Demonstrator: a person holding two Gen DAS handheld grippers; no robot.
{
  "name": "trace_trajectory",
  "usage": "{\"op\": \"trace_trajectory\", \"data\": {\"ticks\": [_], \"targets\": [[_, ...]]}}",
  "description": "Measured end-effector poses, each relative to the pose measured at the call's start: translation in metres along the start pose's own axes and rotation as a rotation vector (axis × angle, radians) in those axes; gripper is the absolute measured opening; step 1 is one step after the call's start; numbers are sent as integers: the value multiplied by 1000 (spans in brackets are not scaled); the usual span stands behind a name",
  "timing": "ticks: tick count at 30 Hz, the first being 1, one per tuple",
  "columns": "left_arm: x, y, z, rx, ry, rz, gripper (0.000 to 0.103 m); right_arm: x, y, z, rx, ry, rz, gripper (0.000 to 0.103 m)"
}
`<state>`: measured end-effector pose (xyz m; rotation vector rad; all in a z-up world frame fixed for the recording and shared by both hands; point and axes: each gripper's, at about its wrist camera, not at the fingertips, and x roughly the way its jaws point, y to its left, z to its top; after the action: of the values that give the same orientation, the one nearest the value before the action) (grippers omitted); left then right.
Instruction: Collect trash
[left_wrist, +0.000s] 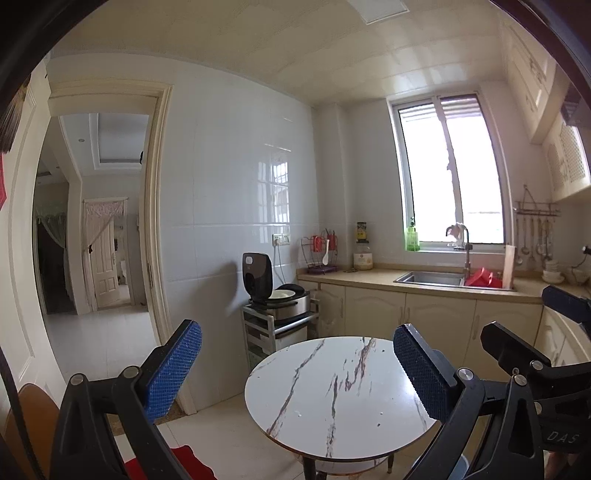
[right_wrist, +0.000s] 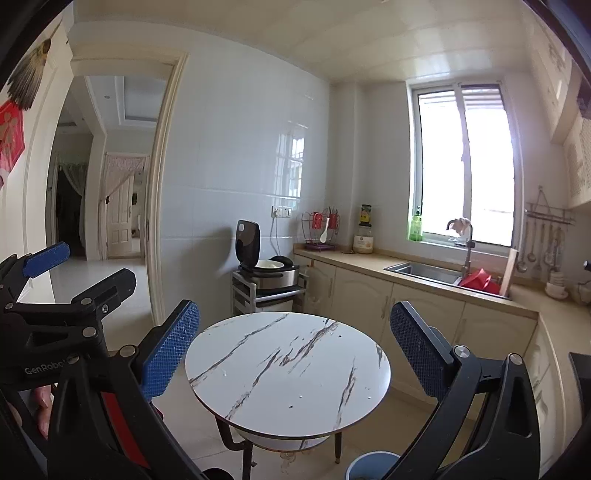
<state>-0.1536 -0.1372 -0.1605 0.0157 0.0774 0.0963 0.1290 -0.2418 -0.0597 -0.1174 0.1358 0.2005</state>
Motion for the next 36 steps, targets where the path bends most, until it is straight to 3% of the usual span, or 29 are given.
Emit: {"op": "trace_trajectory", "data": {"ticks": [11,36], "targets": [[15,-15,-27,-10,-13,-41,102,-3,-7,-9,29,0,-19,103],[28,-8,-45,8,-30,-47,102,-11,-20,-19,56,-31,-39,103]]}}
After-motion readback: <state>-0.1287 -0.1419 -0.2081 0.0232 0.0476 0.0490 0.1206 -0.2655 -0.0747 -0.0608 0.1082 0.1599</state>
